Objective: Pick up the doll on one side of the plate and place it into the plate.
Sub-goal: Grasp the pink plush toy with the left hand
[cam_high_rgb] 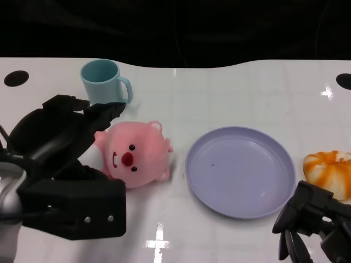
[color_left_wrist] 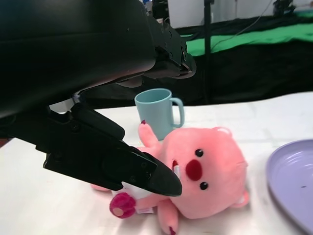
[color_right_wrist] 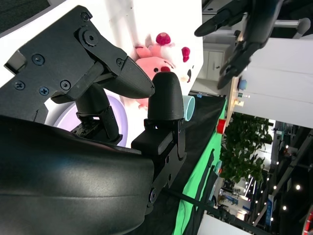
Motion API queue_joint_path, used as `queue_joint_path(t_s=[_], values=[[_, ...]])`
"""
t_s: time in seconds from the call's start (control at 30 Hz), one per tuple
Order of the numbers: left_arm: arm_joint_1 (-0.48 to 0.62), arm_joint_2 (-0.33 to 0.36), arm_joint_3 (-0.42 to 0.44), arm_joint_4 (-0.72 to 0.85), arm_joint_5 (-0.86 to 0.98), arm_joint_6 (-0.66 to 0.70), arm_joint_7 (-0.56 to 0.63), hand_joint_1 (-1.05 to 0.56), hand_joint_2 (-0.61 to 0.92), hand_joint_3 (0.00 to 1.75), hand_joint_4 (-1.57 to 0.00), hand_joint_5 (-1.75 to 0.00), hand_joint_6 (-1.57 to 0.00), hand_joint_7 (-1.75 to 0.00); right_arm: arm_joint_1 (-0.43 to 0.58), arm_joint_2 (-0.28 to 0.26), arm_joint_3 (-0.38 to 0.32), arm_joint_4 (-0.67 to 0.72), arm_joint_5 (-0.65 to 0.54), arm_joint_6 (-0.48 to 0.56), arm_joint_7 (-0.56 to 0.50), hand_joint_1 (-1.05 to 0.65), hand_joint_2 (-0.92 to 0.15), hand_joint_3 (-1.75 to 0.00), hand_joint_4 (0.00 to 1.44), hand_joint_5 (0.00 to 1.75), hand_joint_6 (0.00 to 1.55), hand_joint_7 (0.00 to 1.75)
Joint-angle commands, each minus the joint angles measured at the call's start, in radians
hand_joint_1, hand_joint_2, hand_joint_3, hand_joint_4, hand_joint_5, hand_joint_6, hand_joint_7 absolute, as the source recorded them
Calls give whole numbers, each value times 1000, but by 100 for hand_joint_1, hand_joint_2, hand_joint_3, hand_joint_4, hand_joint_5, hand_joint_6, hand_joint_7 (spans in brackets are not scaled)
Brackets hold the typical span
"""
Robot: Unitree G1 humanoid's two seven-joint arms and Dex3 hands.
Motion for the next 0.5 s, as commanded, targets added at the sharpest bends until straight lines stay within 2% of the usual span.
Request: queue_joint_path(t_s=[0.03, 0.5], values=[[-43, 0, -24, 60, 43, 28, -17, -70, 90, 0, -2, -44, -17, 0, 10, -9, -10, -17, 18, 17, 0, -20, -43, -142, 70, 175, 59, 152], [-200, -44, -145, 359, 142, 51, 8, -73, 90, 0, -4, -37, -20, -1, 25, -8, -9, -44, 17, 39, -1, -20, -43, -142, 70, 175, 59, 151]])
